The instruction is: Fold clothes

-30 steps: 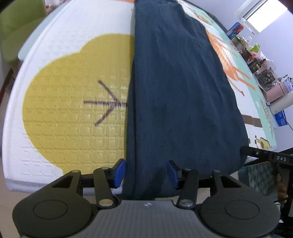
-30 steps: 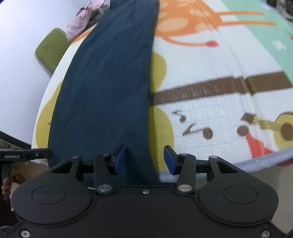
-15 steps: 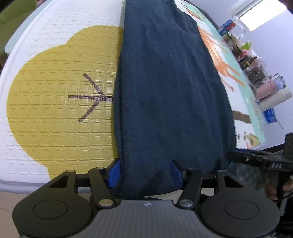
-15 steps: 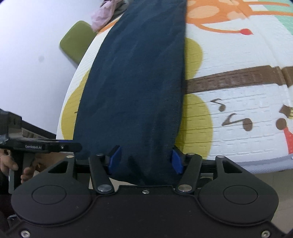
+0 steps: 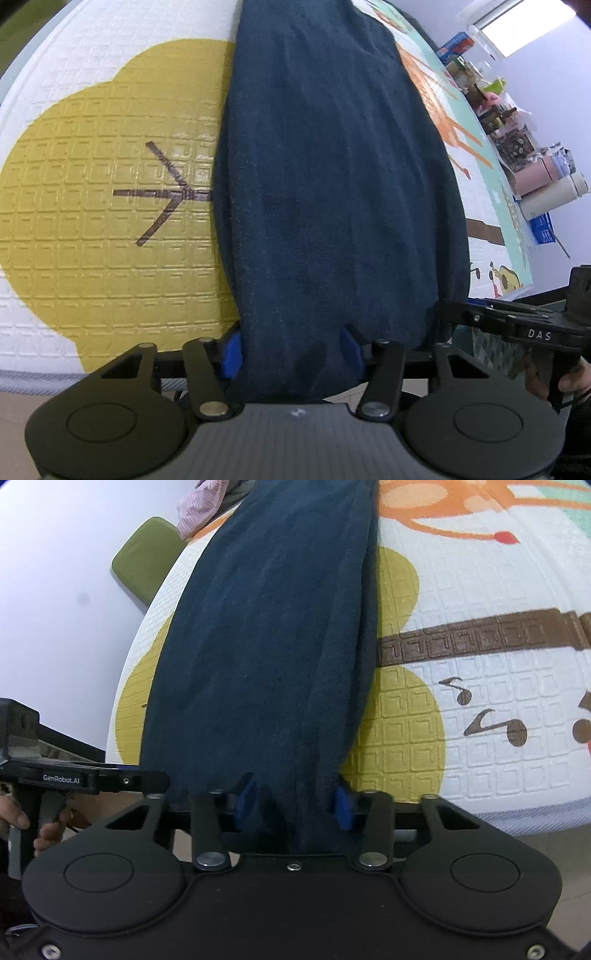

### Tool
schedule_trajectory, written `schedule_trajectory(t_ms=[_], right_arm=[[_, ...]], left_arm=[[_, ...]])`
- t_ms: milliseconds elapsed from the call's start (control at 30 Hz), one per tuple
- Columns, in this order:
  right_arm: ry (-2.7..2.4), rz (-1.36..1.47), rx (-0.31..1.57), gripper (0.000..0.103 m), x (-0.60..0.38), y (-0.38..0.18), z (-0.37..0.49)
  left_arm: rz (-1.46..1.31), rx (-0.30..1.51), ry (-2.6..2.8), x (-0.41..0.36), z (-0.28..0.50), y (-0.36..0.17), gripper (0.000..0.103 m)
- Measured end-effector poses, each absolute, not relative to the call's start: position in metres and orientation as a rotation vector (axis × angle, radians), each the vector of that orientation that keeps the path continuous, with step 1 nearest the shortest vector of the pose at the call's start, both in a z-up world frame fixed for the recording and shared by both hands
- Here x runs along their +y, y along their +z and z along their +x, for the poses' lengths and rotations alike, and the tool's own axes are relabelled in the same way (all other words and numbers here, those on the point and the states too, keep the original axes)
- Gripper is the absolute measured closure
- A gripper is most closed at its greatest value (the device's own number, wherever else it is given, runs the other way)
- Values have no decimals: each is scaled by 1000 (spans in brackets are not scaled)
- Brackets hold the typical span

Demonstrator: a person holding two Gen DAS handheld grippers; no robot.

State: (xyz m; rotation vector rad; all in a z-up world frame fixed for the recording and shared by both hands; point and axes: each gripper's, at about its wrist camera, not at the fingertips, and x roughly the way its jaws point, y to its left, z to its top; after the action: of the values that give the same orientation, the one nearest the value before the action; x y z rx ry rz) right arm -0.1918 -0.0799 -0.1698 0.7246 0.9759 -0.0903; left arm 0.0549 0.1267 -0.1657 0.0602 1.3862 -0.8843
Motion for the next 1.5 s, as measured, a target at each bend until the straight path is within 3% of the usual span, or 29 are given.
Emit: schedule_trajectory(t_ms=[67, 133, 967, 1200, 1500], right_arm=[[-79, 722, 957, 82, -78, -168, -195], [-71, 731, 935, 90, -79, -164, -197], [-58, 774, 593, 95, -117, -73, -163], [-177, 832, 550, 95, -154, -78, -134], [-233, 838, 566, 98, -188, -92, -92]], left_arm=[[45, 1385, -887, 128, 56, -164, 72], [41, 1381, -884, 129, 58, -162, 89], [-193, 1083, -976, 103, 103, -78, 93], [-179, 1132, -911, 90, 117, -91, 93], [-197, 1235, -885, 110, 102, -113, 83]])
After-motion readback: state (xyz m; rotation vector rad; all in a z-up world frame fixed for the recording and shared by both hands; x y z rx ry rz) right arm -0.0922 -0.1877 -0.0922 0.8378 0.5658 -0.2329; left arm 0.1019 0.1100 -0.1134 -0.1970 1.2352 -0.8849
